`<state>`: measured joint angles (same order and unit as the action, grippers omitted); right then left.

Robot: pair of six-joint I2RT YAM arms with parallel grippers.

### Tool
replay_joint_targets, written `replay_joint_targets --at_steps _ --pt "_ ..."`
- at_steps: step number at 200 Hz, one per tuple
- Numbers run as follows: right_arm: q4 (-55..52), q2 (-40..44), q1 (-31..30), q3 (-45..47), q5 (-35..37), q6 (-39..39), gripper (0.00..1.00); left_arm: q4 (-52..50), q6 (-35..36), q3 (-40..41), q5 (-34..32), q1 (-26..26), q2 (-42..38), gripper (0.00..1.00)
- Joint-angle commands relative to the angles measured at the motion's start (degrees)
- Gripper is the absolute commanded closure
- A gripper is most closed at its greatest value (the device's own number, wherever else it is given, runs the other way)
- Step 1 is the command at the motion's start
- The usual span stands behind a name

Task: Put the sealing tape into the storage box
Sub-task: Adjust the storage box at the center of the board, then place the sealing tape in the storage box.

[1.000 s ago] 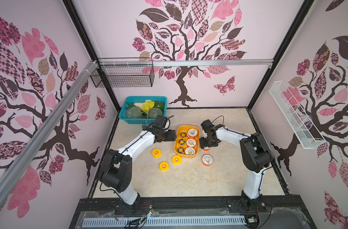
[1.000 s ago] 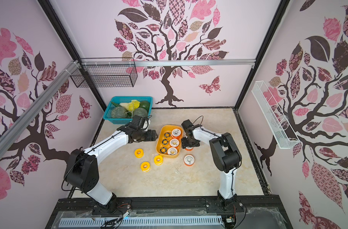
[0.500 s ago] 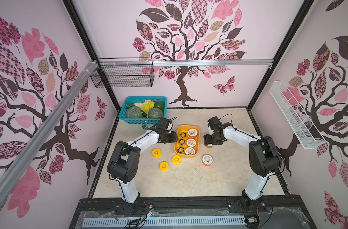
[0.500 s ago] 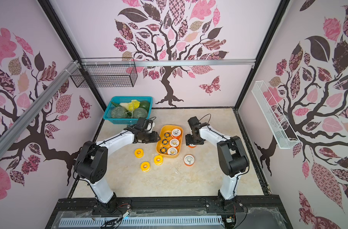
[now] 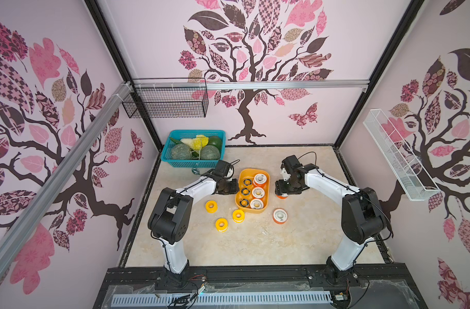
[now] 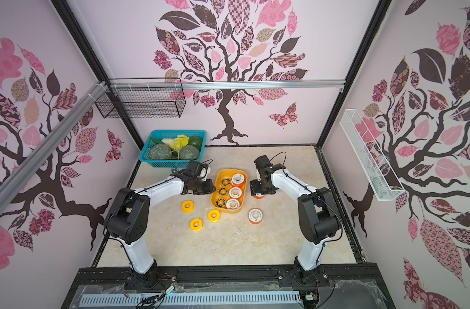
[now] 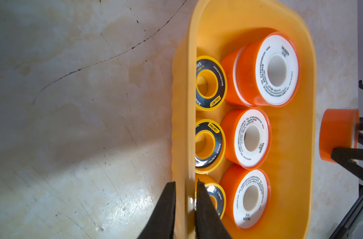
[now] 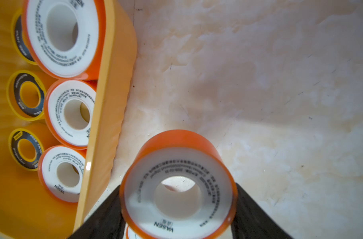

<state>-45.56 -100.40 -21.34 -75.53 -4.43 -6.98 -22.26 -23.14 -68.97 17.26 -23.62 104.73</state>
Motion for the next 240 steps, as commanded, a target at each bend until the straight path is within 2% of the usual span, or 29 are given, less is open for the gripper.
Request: replay_joint_targets --at_steps 1,52,119,240 --pt "-1.0 2.4 0.2 -2.7 -2.7 0.5 0.29 0.3 -0.3 1.1 -0.1 -0.5 0.0 0.82" --pt "-0.8 2.9 -1.5 -4.6 -7.3 1.2 0.29 -0.4 -2.2 1.8 -0.2 -1.5 0.0 0.82" --pt "-2.1 0.5 -6.7 -9.0 -8.3 3.8 0.29 -0.8 -2.7 1.8 -0.2 -3.8 -0.4 0.82" --pt "-5.3 -7.4 -13.2 -15.5 -1.1 6.3 0.31 -1.4 -2.2 1.3 0.6 -4.1 0.1 0.83"
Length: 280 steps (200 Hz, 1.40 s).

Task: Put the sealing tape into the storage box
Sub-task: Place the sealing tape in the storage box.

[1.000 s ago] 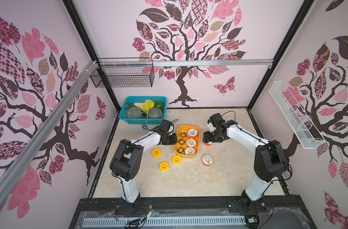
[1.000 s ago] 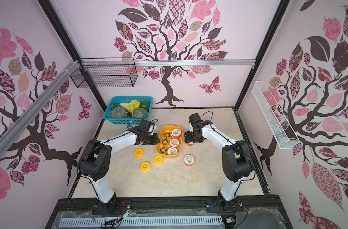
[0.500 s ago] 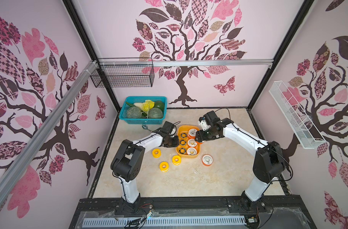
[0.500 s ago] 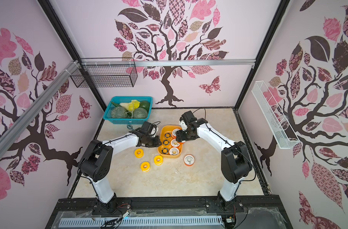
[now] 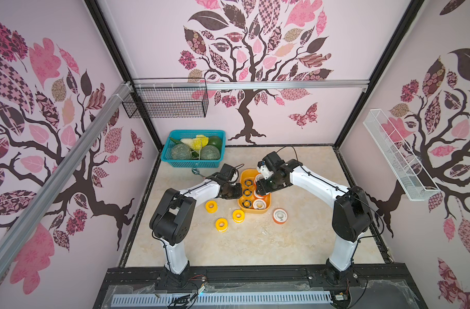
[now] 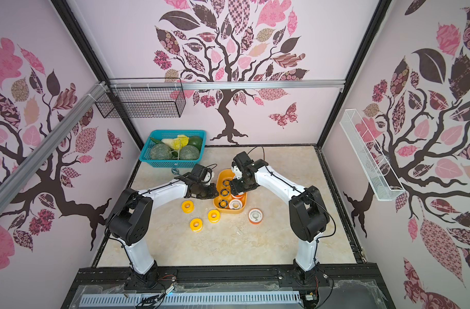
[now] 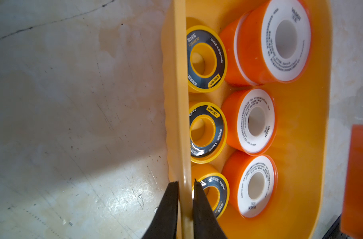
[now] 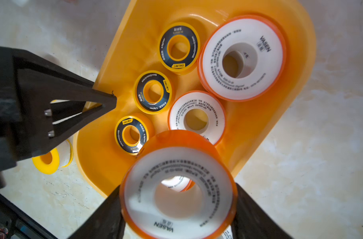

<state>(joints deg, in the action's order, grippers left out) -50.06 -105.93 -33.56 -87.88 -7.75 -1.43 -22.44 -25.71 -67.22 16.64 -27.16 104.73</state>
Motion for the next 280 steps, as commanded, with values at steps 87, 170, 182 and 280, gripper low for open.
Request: replay_joint_targets --at_steps 87,170,182,280 --pt "-3.3 -8.1 -2.1 -7.4 4.4 0.3 0.31 -2.0 0.7 -0.8 0.6 -0.7 0.2 0.83" --pt "-4.7 -11.4 -2.2 -9.6 6.4 -0.5 0.31 -2.4 1.0 -1.1 0.6 -0.6 0.3 0.83" --pt "-4.9 -11.7 -2.2 -9.7 6.8 -0.7 0.30 -2.4 1.0 -1.2 0.6 -0.6 0.2 0.83" --pt "-5.2 -13.8 -2.1 -11.4 9.7 -1.9 0.28 -2.7 1.2 -1.3 0.6 -0.5 0.4 0.83"
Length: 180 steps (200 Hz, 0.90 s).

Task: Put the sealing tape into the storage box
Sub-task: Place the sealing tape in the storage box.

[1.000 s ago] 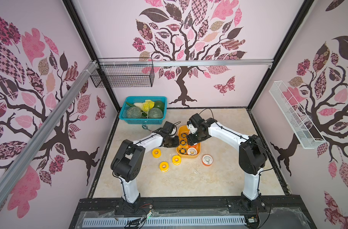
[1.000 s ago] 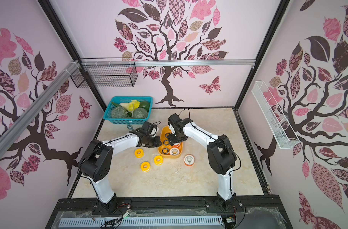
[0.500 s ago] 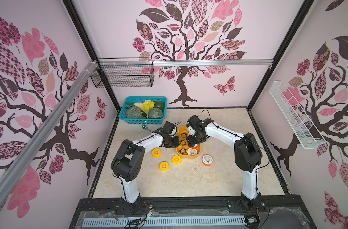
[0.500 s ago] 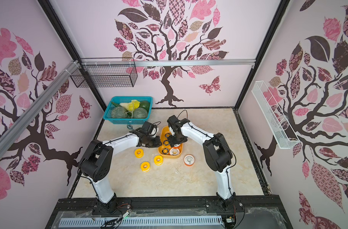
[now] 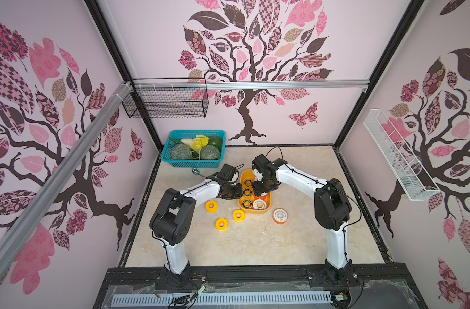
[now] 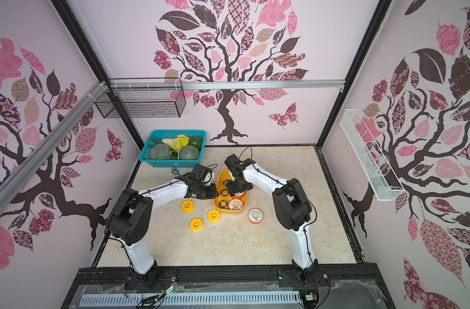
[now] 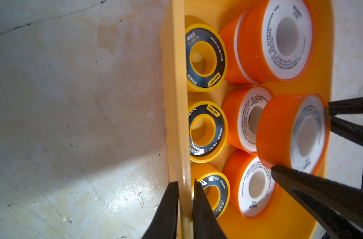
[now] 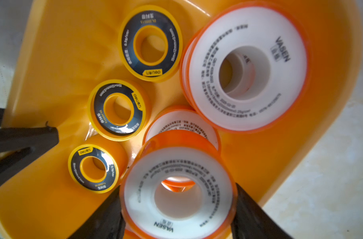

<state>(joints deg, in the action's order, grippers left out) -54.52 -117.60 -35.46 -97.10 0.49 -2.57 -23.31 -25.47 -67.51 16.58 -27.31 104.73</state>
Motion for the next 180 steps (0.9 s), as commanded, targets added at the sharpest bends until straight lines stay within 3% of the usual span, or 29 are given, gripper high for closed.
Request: replay_joint_targets --at_steps 1,180 --pt "-0.7 -2.1 -0.3 -2.2 1.5 -0.8 0.28 -1.8 0.9 -1.0 0.7 -0.4 0.4 0.83" --pt "-0.9 -2.9 -0.2 -3.3 5.0 -2.4 0.20 -1.8 1.1 -1.0 1.0 -0.4 0.3 0.83"
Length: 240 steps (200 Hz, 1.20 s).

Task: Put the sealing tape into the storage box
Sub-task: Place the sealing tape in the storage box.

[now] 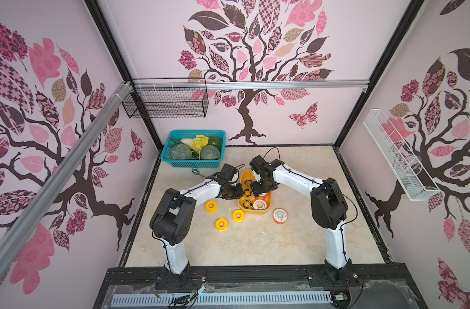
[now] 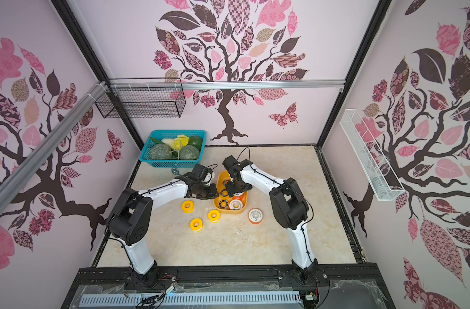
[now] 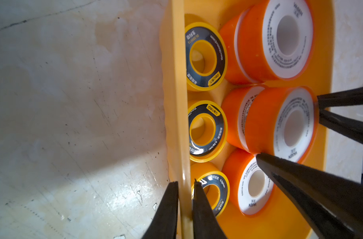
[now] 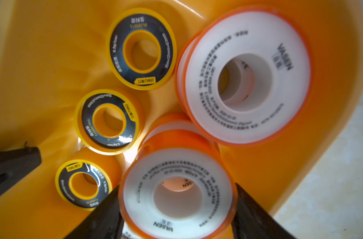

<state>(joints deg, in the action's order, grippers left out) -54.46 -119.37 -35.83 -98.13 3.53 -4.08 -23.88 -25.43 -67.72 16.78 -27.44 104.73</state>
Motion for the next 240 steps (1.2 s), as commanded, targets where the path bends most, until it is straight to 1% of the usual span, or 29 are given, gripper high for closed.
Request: replay_joint_targets --at_steps 1,81,121,140,163,193,208,240 --pt "-1.0 -1.1 0.2 -2.3 1.9 -0.8 0.20 -1.2 1.1 -0.8 0.8 -0.3 0.3 0.83" --pt "-0.8 0.0 0.1 -1.8 1.7 -0.9 0.17 -1.3 1.1 -0.8 0.8 -0.3 0.3 0.83" --pt "0.5 3.6 0.2 -0.7 1.2 -1.2 0.17 -1.3 1.2 -1.0 1.0 -0.3 0.2 0.83" --pt "1.6 6.3 0.6 0.4 -0.1 -1.5 0.17 -1.3 1.3 -1.1 1.7 -0.3 0.2 0.83" --pt "3.7 10.0 2.3 3.1 -3.7 -2.4 0.17 -0.9 1.4 -1.2 3.0 -0.4 0.1 0.82" --pt "6.7 15.6 6.1 8.2 -9.6 -3.7 0.17 -0.8 1.4 -1.4 3.8 -0.4 0.0 0.82" --pt "7.3 17.8 7.8 10.6 -10.6 -3.9 0.17 -0.6 1.3 -1.4 4.2 -0.5 -0.1 0.81" --pt "6.9 21.3 10.5 15.6 -10.1 -3.0 0.18 -0.5 1.2 -1.7 5.8 -0.7 -0.1 0.80"
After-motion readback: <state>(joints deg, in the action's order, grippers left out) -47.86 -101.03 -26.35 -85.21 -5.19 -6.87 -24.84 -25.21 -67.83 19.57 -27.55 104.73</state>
